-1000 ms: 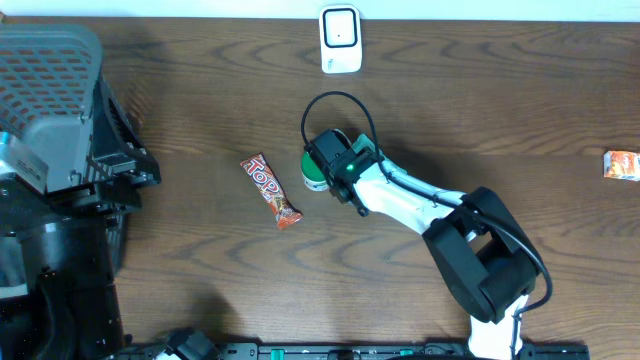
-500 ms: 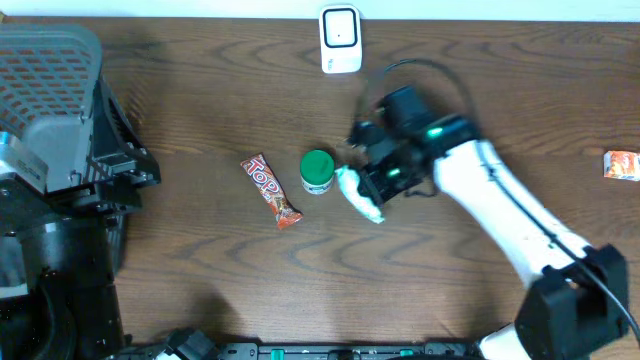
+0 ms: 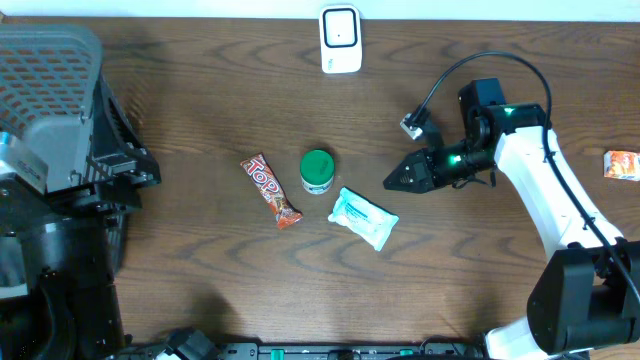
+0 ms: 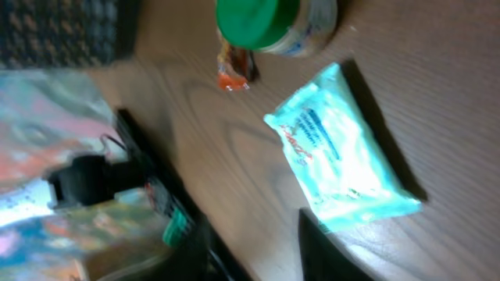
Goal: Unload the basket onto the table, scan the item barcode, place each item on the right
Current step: 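Move the right gripper over the teal tissue pack, then grasp the teal tissue pack with the right gripper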
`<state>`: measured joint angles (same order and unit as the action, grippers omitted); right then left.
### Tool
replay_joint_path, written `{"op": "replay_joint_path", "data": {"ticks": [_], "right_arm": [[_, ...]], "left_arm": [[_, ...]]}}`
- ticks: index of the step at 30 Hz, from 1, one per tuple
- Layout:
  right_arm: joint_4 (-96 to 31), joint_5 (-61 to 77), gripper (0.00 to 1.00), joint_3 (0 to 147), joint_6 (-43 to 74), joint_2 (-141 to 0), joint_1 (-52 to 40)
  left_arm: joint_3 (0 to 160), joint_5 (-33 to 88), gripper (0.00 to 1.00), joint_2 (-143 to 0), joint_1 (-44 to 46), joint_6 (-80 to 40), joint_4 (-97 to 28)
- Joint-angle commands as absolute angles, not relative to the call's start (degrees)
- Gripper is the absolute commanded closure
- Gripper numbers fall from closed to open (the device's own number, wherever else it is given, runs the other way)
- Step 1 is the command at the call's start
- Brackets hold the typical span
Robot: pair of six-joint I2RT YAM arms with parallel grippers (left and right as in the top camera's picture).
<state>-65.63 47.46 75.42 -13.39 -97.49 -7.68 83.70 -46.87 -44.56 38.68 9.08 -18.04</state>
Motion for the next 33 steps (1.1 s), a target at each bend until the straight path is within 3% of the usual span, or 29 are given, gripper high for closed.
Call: {"op": "replay_joint_path", "data": {"ticks": [1, 2, 3, 7, 16, 23, 33], "right_arm": [[-65.5, 43.6, 0.36, 75.0, -12.7, -97.9, -10.4], [-65.3, 40.7, 0.06, 75.0, -12.6, -97.9, -11.9], [-64.9, 36.7, 0.01, 75.0, -11.8, -97.9, -13.5], [-63.9, 16.2, 0.01, 75.0, -4.7, -97.9, -22.5], [-56.3, -12.5, 0.01, 69.7, 2.9, -98.0, -41.1], [-47.1, -14.8, 0.01, 60.1, 3.0, -98.0, -45.6], [-40.7, -15.0, 0.01, 59.0, 2.5, -100.5, -49.2]], "left_arm": [[83.5, -47.2, 0.02, -44.3, 38.5, 9.8, -18.0], [83.5, -47.2, 0.02, -44.3, 38.5, 9.8, -18.0], [83.5, -47.2, 0.02, -44.3, 38.5, 9.8, -18.0], [83.5, -47.2, 0.02, -44.3, 38.5, 9.8, -18.0], [83.5, -47.2, 0.02, -44.3, 38.5, 9.8, -18.0], [83.5, -47.2, 0.02, -44.3, 38.5, 9.8, -18.0], [83.5, -47.2, 0.02, -44.3, 38.5, 9.8, -18.0]]}}
